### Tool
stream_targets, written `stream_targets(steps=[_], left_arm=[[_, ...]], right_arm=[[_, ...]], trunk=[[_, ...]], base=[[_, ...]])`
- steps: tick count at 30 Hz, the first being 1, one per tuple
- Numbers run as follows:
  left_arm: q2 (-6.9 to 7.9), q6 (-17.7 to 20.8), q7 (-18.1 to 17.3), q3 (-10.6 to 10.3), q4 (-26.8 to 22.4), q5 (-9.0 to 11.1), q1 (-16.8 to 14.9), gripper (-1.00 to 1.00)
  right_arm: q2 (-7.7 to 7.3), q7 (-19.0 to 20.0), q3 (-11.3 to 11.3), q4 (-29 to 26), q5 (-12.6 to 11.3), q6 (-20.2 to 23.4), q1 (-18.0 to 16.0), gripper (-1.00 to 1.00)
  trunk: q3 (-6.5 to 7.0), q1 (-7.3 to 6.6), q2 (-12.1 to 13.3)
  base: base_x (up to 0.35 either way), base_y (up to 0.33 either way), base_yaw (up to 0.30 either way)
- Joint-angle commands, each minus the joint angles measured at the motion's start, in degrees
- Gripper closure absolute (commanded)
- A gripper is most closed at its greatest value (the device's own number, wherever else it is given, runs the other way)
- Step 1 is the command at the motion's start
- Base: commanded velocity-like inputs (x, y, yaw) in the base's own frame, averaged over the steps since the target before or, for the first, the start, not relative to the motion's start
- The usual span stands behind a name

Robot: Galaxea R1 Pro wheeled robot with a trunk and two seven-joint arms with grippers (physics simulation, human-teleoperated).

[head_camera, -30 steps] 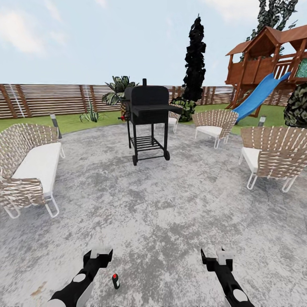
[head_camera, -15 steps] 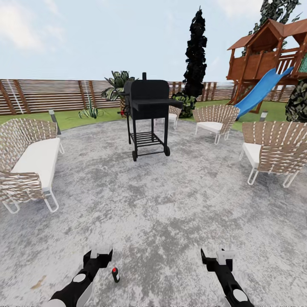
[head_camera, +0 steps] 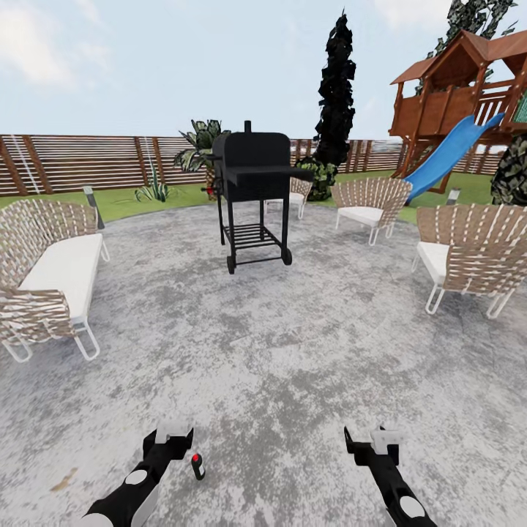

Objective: Pick up the pesticide atomizer in the garden and spray insectifuge to fully cover both potted plants in the garden.

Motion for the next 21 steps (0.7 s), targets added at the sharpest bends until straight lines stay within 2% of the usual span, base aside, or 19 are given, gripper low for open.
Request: stream_targets(steps=[1,21], left_arm=[[-0.01,-0.2,0.0,0.1,0.1,-0.1,0.0,-1.0],[0.08,-0.2,0.0,0.1,0.1,-0.1,0.0,-1.0]], right_arm=[[0.0,0.0,0.0,0.0,0.0,-0.2,0.0,-1.0],[0.18,-0.1,-0.1,0.1,-0.3,-0.1,0.0,-1.0]], trunk=[[-0.23,0.22,-0.4],[-4.6,4.61,-8.5]], base=[[0.0,0.0,0.0],[0.0,0.0,-0.015]])
